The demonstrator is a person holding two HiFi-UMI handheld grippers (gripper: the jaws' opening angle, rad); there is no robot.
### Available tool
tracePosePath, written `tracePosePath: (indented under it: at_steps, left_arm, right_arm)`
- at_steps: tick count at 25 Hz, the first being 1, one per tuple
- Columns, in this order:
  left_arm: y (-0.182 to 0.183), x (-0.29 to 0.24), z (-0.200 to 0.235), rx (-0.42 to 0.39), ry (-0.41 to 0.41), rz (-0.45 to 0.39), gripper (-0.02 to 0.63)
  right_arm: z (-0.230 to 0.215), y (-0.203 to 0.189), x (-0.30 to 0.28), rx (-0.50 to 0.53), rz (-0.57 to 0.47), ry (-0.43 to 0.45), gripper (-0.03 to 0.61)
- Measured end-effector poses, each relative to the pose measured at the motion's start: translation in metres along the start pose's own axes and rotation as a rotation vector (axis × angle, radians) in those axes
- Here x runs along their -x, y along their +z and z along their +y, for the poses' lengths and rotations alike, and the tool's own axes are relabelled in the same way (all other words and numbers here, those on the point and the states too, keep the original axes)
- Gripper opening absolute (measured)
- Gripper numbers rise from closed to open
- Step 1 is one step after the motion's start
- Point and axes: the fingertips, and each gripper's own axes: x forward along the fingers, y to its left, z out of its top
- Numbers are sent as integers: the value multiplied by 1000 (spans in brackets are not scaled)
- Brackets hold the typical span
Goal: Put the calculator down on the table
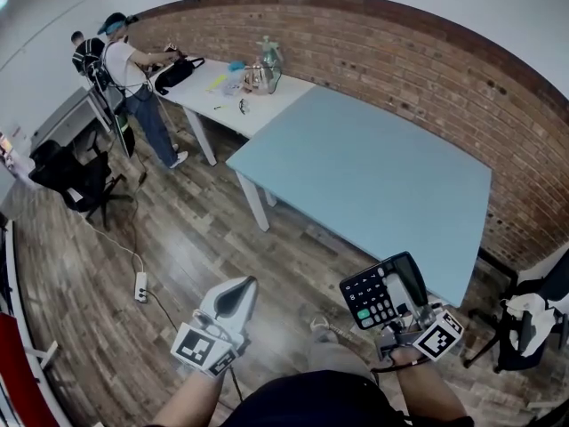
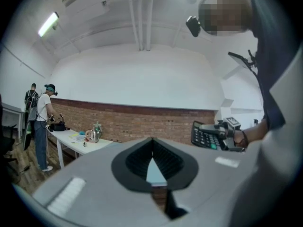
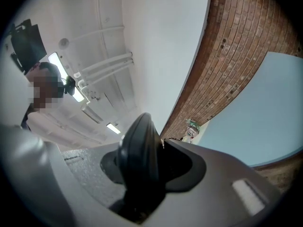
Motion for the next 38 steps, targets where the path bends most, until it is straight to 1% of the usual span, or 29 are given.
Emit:
tracePosePath:
  at_steps: [5, 11, 19, 22, 26, 32, 38]
  left_arm:
    - [11, -37, 20, -11, -5, 11, -17]
    - [14, -76, 50, -12, 28, 31, -17]
    - [18, -132, 88, -35, 58, 60, -15]
    - [18, -152, 95, -51, 66, 56, -17]
    - [17, -171, 108, -22, 95, 36, -15]
    - [19, -187, 117, -24, 84, 29, -15]
    - [18, -210, 132, -28, 30, 23, -15]
  right_arm:
    - [-26, 15, -33, -23, 2, -5, 138]
    - [-63, 30, -79, -50, 28, -3, 138]
    - [-113, 49, -146, -87, 36, 39, 138]
    - [-129, 56, -165, -87, 50, 50, 138]
    - [-143, 61, -183, -85, 76, 58, 138]
    - [-149, 61, -198, -85, 91, 61, 138]
    - [-159, 66, -204, -62, 68, 32, 138]
